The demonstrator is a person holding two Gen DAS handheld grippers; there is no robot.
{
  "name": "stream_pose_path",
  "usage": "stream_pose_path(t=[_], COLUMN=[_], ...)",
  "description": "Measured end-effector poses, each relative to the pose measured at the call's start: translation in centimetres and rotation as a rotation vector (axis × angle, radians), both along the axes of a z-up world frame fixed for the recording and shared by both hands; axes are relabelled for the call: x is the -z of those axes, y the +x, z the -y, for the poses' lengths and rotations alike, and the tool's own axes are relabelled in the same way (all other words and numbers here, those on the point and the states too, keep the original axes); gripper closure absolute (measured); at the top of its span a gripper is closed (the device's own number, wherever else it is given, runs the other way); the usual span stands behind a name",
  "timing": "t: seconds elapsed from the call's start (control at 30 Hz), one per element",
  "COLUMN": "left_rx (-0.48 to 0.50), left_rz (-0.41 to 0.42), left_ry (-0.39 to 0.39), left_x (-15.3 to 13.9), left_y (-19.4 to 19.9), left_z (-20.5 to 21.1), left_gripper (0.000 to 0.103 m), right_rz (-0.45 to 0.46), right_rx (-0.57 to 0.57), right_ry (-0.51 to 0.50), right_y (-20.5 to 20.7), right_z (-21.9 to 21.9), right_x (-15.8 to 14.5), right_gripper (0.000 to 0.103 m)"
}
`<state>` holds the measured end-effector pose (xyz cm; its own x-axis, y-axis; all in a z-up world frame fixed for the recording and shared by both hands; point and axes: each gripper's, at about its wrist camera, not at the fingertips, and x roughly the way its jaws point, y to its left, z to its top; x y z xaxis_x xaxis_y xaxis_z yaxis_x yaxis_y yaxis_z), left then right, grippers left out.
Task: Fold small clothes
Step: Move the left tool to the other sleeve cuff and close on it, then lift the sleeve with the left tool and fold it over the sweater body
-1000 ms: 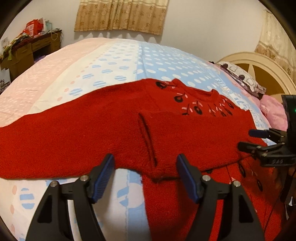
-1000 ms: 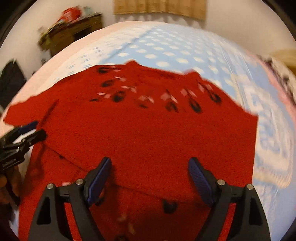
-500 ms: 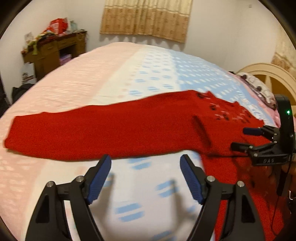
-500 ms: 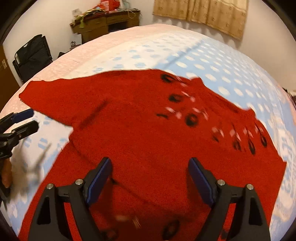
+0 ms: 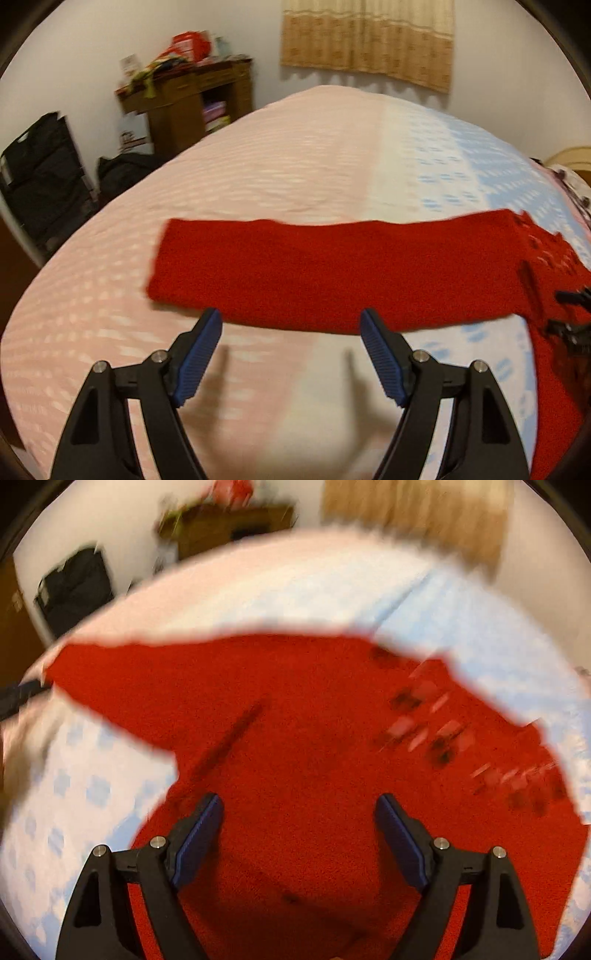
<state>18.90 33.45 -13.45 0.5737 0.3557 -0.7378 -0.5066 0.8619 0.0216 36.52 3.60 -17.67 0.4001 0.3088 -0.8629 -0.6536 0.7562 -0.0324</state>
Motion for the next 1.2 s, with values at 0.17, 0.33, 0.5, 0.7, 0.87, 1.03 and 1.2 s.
stream_pose_path(t=[0.17, 0.33, 0.5, 0.7, 0.87, 1.03, 1.2], left_rx=[-0.101, -0.163, -0.173, -0.157, -0.127, -0.074, -0.040], left_rz=[-0.011, -0.024, -0.057, -0.074, -0.073, -0.059, -0.031], left_ry=[0.019, 0.030, -0.009, -0.026, -0.020, -0.066, -0.079], left_x=[-0.2, 0.0, 1.1, 1.9, 1.8, 1.4, 0.5], left_y=[-1.0, -0.7, 1.1, 2.3, 2.5, 2.7, 2.9], left_z=[-3.9, -7.2, -8.3, -7.8, -7.3, -6.6, -5.6], left_gripper=[0.024, 0.024, 0.024, 0.024, 0.041, 0.084, 0.087], right_rz=[0.052, 0.085, 0.110, 0.130, 0.171, 0.177, 0.230], right_rx=[0.001, -0.021, -0.035, -0.040, -0.051, -0.029, 0.015], right_ry=[0.046, 0.057, 0.064, 0.083, 0.133, 0.131, 0.032], right_y=[-1.9, -4.5, -6.6, -8.2, -9.8, -9.8, -9.6], right_z=[1.0, 2.8, 5.2, 6.1, 6.6, 6.9, 6.8], right_x=[-1.8, -3.5, -5.3, -6.6, -7.4, -7.2, -6.3], right_gripper=[0.017, 0.017, 0.017, 0.017, 0.017, 0.017, 0.017])
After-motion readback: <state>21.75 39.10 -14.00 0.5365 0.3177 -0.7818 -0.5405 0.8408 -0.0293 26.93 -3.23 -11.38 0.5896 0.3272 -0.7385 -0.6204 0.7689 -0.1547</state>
